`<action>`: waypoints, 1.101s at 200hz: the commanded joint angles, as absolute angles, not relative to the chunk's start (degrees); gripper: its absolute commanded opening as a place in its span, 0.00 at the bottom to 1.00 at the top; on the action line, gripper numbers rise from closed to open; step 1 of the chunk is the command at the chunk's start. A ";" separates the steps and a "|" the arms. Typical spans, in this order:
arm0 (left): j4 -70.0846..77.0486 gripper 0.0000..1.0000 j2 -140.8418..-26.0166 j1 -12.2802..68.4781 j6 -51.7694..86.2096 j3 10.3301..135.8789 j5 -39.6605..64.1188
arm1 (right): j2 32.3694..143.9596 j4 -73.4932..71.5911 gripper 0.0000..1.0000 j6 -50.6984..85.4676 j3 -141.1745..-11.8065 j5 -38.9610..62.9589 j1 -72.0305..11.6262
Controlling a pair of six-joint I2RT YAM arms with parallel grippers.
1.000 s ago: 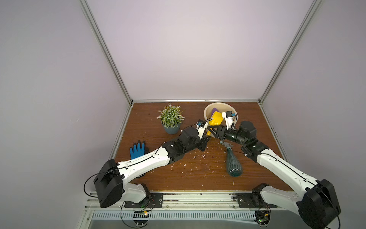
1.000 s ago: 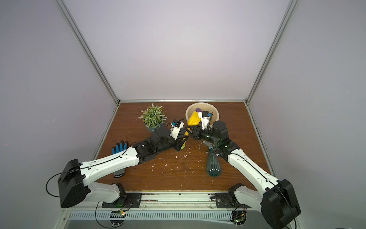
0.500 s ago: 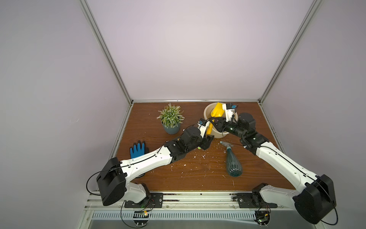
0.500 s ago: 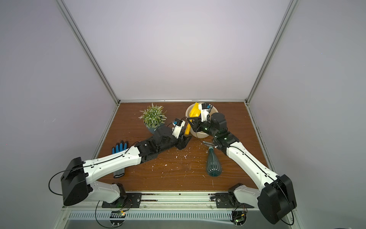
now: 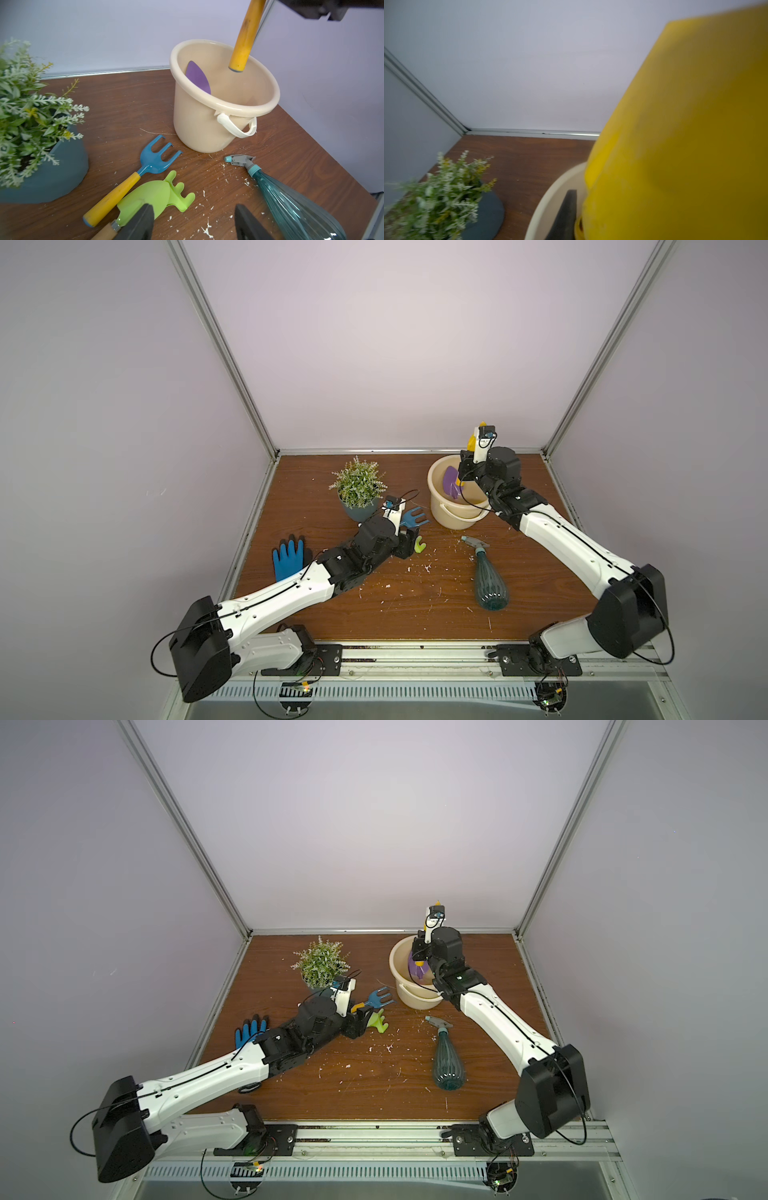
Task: Organize the gardening tools
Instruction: Pick up the gardening tool from the center of the board, then place the gardening tool in the container.
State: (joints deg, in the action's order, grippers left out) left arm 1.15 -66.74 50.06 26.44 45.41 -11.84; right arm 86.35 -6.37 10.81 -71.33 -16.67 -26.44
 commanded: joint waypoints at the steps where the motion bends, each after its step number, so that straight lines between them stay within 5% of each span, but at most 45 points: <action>1: -1.68 0.69 -65.64 48.02 29.57 43.43 -13.37 | 88.36 -10.36 0.13 6.16 -71.38 -23.27 -26.27; 87: -2.38 0.72 -67.92 46.86 31.42 38.80 -12.62 | 94.57 -14.64 0.15 7.10 -66.88 -23.27 -24.65; 168: -1.85 0.73 -73.24 46.19 30.59 39.10 -11.97 | 93.15 -12.38 0.43 8.16 -68.13 -22.93 -24.35; 220: -1.05 0.71 -74.34 43.65 30.05 38.95 -10.12 | 87.36 -7.11 0.48 10.34 -69.58 -19.44 -24.39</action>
